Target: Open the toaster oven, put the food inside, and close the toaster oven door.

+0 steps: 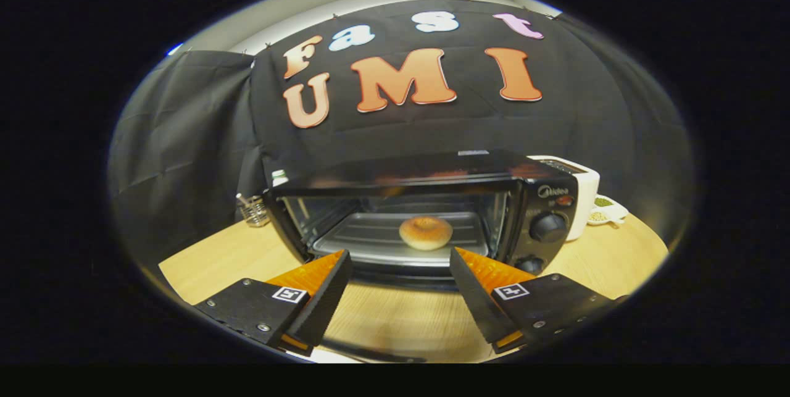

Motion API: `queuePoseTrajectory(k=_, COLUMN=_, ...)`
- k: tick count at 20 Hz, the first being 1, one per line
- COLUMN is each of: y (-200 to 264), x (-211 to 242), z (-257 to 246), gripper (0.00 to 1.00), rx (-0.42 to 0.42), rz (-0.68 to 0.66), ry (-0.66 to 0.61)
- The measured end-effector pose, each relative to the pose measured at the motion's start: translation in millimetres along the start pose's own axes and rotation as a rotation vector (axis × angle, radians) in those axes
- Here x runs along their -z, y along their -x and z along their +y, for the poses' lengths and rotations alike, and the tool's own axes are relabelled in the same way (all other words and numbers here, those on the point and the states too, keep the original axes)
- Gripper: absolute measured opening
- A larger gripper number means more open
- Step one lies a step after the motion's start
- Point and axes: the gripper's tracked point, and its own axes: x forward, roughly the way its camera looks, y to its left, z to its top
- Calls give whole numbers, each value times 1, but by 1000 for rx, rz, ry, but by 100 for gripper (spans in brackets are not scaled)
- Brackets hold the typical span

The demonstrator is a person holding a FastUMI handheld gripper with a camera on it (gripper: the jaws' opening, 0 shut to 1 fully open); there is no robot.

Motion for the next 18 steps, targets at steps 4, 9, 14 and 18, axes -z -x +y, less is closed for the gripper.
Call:
queuePoseTrajectory(k=4, y=42, x=20, z=25, gripper=95, rx=-80, rz=22, ry=-31)
queuePoseTrajectory(k=9, y=82, x=51, z=40, gripper=95, rx=-115, rz=52, ry=-52)
queuePoseTrajectory(k=14, y=105, x=82, z=28, gripper=95, rx=-69, rz=108, ry=-64)
queuePoseTrajectory(k=18, y=105, x=108, z=18, gripper=95, rx=-44, rz=189, ry=-96)
